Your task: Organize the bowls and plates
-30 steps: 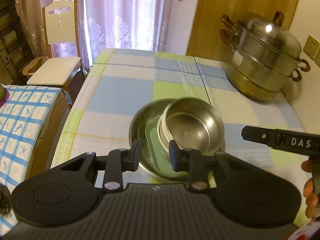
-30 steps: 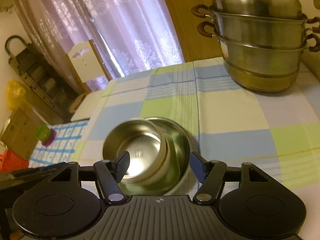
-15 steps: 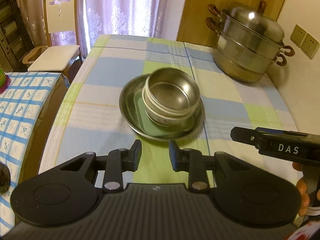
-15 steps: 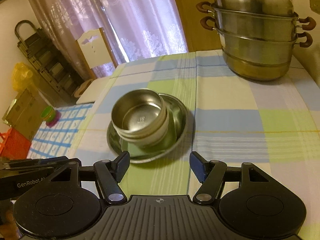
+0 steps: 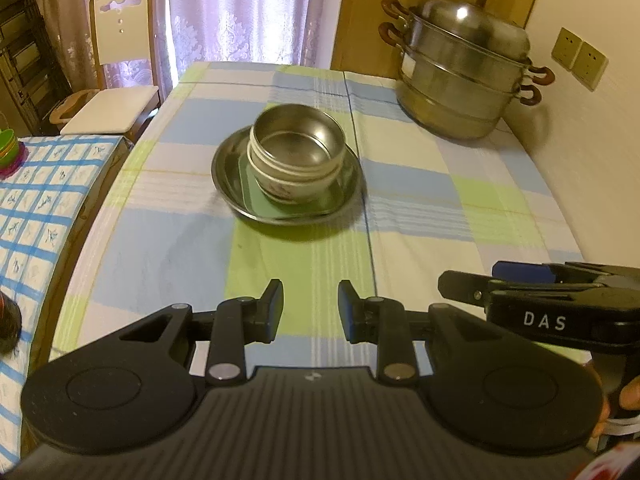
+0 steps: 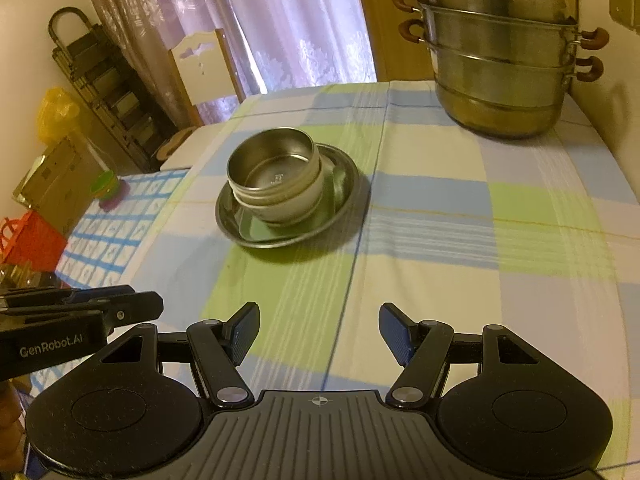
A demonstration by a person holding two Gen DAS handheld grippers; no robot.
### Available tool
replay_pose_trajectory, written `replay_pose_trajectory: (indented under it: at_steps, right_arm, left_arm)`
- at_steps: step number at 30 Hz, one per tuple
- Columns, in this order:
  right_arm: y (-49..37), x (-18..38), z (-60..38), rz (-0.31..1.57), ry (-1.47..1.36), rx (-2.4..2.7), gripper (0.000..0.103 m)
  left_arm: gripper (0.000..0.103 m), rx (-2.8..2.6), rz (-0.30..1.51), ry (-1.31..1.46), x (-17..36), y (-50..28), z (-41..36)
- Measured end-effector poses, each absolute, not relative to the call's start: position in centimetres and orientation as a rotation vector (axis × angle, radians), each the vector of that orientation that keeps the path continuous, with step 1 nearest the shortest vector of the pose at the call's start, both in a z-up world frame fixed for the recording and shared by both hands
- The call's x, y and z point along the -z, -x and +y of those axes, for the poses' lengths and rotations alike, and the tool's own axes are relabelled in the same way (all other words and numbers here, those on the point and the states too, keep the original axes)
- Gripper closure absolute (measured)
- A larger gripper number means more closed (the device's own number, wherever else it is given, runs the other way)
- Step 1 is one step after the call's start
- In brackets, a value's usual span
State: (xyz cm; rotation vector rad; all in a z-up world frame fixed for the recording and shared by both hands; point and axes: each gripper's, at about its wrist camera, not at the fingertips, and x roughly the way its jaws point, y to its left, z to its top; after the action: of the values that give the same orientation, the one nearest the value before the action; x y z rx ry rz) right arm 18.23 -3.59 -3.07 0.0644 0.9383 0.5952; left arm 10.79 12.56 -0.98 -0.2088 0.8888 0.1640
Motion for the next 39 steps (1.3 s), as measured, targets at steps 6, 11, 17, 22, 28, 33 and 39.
replay_pose_trajectory:
  at_steps: [6, 11, 17, 22, 28, 33, 39]
  right_arm:
    - [-16.1, 2.8, -5.5, 0.933, -0.056, -0.611, 0.037]
    - [-14.7, 2.7, -6.7, 0.934, -0.052, -0.623, 0.037]
    - [-13.5, 2.9, -7.6, 0.941, -0.048, -0.621, 0.037]
    - [-12.8, 2.9, -8.0, 0.942, -0.044, -0.62, 0.037]
    - [-12.4, 3.0, -8.4, 0.942, -0.044, -0.619, 0.037]
    - [-12.3, 3.0, -8.4, 0.942, -0.044, -0.618, 0.037]
    - [-12.1, 3.0, -8.5, 0.941, -0.044, -0.618, 0.037]
  left_arm:
    - [0.077, -0.174, 0.89, 0.211, 1.0, -8.6, 10.5]
    - [0.077, -0.179, 0.888, 0.212, 1.0, -7.2, 9.2]
    - [0.077, -0.171, 0.895, 0.222, 1.3, -6.2, 8.2]
    - [0.077, -0.168, 0.89, 0.219, 1.3, -5.6, 7.5]
    - [0.077, -0.163, 0.887, 0.217, 1.2, -5.1, 7.0]
    - [0.077, -0.161, 0.883, 0.214, 1.1, -4.8, 6.9]
    - [0.077, -0.16, 0.881, 0.213, 1.0, -4.7, 6.7]
